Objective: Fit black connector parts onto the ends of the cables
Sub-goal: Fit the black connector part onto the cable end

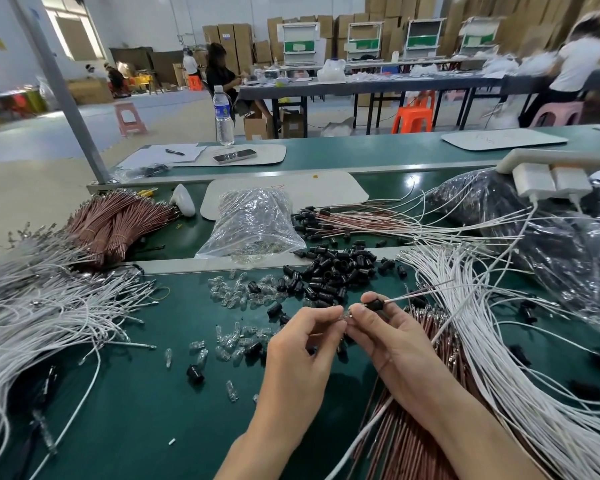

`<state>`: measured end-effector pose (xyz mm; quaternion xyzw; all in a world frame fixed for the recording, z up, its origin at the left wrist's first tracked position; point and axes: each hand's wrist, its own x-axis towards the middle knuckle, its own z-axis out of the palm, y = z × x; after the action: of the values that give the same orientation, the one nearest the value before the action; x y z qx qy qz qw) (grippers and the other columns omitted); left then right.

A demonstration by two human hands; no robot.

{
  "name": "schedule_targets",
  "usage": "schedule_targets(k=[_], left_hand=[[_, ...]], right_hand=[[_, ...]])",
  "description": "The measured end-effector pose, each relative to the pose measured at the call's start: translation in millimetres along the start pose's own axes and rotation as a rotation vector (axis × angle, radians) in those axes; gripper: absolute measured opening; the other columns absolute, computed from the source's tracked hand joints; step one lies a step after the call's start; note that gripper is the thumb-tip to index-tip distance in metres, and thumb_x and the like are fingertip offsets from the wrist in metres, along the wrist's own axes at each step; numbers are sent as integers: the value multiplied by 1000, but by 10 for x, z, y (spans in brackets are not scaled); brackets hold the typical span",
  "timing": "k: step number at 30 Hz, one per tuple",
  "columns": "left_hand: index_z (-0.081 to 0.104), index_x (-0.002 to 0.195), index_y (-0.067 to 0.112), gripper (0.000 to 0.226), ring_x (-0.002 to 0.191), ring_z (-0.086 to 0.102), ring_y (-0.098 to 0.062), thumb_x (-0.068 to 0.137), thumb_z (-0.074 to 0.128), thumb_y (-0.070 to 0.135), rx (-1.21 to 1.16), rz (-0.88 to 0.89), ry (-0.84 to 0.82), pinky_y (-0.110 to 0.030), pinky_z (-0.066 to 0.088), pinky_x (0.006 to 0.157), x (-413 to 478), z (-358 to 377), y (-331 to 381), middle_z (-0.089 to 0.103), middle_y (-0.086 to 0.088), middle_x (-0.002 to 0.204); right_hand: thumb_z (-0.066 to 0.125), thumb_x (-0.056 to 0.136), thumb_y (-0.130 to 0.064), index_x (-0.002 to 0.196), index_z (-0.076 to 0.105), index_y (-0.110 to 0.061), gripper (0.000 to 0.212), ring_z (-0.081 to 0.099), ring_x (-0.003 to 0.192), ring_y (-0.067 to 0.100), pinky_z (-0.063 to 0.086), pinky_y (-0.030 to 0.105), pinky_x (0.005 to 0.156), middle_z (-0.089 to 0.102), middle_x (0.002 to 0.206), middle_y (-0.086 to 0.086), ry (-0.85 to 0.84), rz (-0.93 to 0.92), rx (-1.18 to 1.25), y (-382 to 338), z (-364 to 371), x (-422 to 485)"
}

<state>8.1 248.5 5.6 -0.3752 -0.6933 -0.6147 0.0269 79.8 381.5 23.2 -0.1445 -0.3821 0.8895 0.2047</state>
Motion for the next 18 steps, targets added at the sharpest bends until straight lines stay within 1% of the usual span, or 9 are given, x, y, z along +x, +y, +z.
schedule_targets(k=[3,6,9,12,14,16,18], left_hand=[[71,110,34,20,98,71,-5,93,70,23,3,-11,3,-21,57,83,2,-13,-30,73,20,102],[72,110,34,19,99,72,-5,92,67,31,1,-8,-4,-26,59,85,8,-18,-45,74,20,102],[70,114,34,23,99,72,-5,91,66,32,14,8,-8,-25,58,85,12,-25,-40,73,19,103],[71,113,32,22,98,71,-3,91,68,28,32,14,-5,-21,57,84,15,-30,-51,73,21,102],[73,112,31,23,96,71,-2,92,71,20,53,21,-8,-18,56,82,20,-30,-55,72,21,101],[73,111,31,26,95,71,-3,91,72,14,68,28,-14,-18,56,81,24,-33,-55,72,21,100],[73,111,32,26,96,71,-5,92,72,15,70,31,-24,-20,56,82,26,-44,-49,72,20,100]], right_hand=[[75,74,-5,98,66,-8,26,74,78,18,60,22,68,73,82,8,4,-9,-12,12,1,-1],[76,73,-5,95,68,-9,24,74,81,19,60,22,70,73,84,10,-12,-21,-29,24,5,-6],[78,70,-6,92,70,-9,24,74,82,20,60,23,71,73,85,11,-16,-25,-51,26,7,-11],[80,68,-8,91,71,-10,25,74,80,21,60,23,69,73,85,13,-5,-19,-71,18,6,-17],[83,64,-11,87,73,-12,26,74,80,21,60,23,67,73,87,15,-1,-9,-91,8,7,-22],[82,65,-11,84,76,-14,20,74,81,22,60,23,67,73,89,16,-7,6,-96,-2,9,-30],[80,68,-9,83,76,-14,17,74,80,22,60,23,65,73,90,16,-9,17,-91,-6,6,-32]])
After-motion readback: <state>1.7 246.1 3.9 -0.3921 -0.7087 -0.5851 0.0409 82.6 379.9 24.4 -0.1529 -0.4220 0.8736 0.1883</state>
